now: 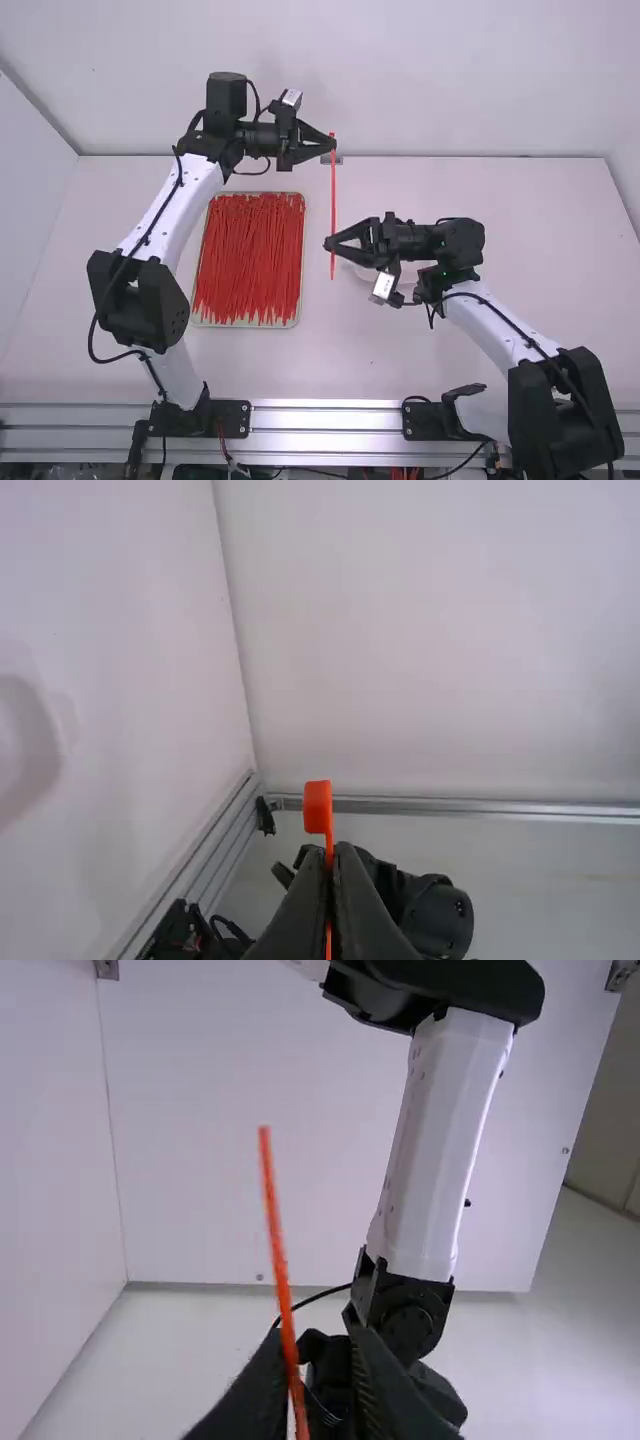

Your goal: Fasten the cable tie

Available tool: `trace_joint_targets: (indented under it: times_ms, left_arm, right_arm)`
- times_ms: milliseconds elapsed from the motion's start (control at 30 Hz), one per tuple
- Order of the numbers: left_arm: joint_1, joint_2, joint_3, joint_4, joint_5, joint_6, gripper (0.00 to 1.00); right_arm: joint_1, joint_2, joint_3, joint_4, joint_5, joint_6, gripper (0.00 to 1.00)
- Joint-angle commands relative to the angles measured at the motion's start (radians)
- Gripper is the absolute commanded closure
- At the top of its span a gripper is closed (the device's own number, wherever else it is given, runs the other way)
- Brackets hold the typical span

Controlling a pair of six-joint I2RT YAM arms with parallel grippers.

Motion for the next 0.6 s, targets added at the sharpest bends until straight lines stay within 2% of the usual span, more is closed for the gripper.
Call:
trace_joint_targets:
  times_ms: [0,167,367,567]
  left_arm:
    - [-0.002,0.003,0.003,0.001,0.004,0.010,0.98]
    - [-0.006,0.003,0.002,0.001,0.000,0.011,0.98]
    - [-0.006,0.003,0.003,0.001,0.000,0.027,0.98]
    - [-0.007,0.003,0.002,-0.006,-0.008,0.033,0.98]
  right_arm:
    - [-0.001,-0.015,-0.002,0.000,0.010,0.006,0.92]
    - [-0.001,-0.015,-0.002,-0.003,0.012,0.006,1.00]
    - [-0.001,-0.015,-0.002,0.001,0.019,0.006,1.00]
    - [-0.001,-0.015,-0.002,0.000,0.053,0.005,0.95]
